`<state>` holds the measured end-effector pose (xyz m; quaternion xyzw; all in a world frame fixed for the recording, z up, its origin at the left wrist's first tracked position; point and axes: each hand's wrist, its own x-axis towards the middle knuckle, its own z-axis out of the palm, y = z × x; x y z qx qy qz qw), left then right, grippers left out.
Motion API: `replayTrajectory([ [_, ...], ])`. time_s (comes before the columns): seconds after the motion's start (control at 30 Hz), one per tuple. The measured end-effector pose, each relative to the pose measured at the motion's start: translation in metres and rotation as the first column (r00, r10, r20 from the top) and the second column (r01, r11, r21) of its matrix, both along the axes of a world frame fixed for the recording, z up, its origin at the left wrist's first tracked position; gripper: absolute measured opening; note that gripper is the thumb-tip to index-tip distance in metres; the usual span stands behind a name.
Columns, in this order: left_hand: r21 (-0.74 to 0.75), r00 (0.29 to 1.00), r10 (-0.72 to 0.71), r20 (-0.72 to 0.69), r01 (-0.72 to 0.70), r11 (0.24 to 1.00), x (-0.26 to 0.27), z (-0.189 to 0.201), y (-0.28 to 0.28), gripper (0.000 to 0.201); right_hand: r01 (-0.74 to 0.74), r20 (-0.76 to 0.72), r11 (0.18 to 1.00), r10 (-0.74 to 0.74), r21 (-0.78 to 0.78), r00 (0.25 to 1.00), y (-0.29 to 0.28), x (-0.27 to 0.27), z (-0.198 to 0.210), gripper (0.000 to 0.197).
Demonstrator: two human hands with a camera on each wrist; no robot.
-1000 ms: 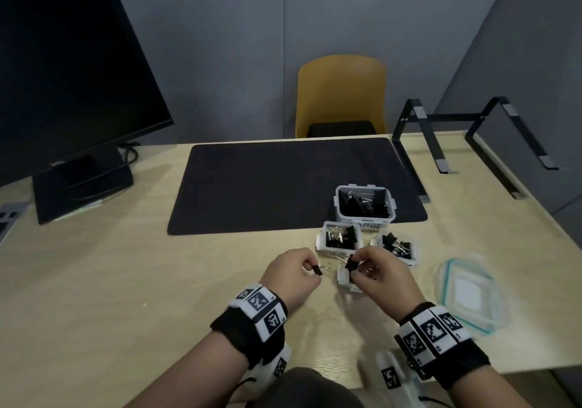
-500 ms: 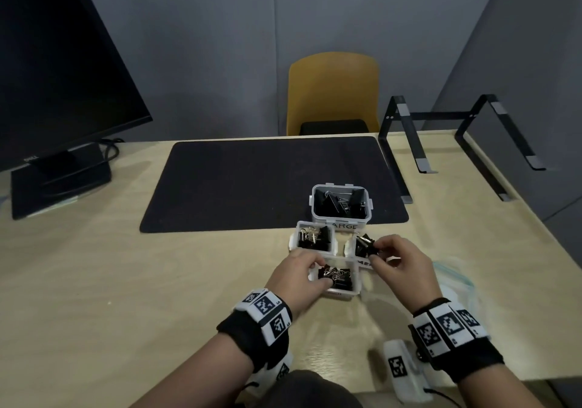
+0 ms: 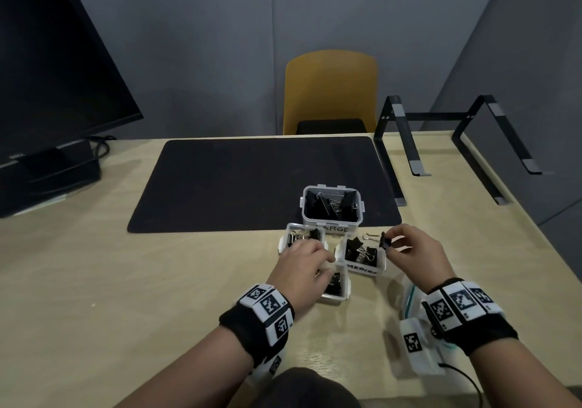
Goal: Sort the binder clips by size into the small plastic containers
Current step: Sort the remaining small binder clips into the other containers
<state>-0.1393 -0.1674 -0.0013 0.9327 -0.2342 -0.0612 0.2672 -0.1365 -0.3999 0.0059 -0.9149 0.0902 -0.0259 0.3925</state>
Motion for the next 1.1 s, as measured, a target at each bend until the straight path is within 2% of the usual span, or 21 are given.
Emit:
replayTrajectory([
  [0.13,0.195,0.989,-0.138,-0.059,0.147,0.97,0.002,0.003,-0.012,0.044,-0.088,-0.055,0.99,0.082,-0.109,0.995,-0.013,0.002,0.001,0.025],
  [0.27,0.291,0.974,-0.18,-0.14,0.214,0.932,0.001,0.002,-0.018,0.053,-0.192,-0.101,0.966,0.177,-0.171,0.979,-0.016,0.003,0.006,0.028],
  [0.7,0.296,0.972,-0.158,-0.173,0.204,0.933,-0.001,0.003,-0.02,0.054,-0.357,-0.164,0.897,0.323,-0.26,0.932,-0.005,0.014,0.001,0.02],
  [0.8,0.281,0.972,-0.152,-0.18,0.199,0.939,0.0,0.004,-0.02,0.054,-0.33,-0.118,0.9,0.308,-0.284,0.944,-0.007,0.015,-0.003,0.017],
  [0.93,0.226,0.98,-0.123,-0.157,0.157,0.961,0.0,0.004,-0.022,0.057,-0.277,-0.068,0.933,0.269,-0.231,0.961,-0.007,0.014,-0.007,0.013],
  [1.1,0.29,0.969,-0.189,-0.157,0.229,0.929,0.002,0.003,-0.029,0.056,-0.252,-0.078,0.948,0.241,-0.196,0.967,-0.003,0.011,-0.014,0.019],
])
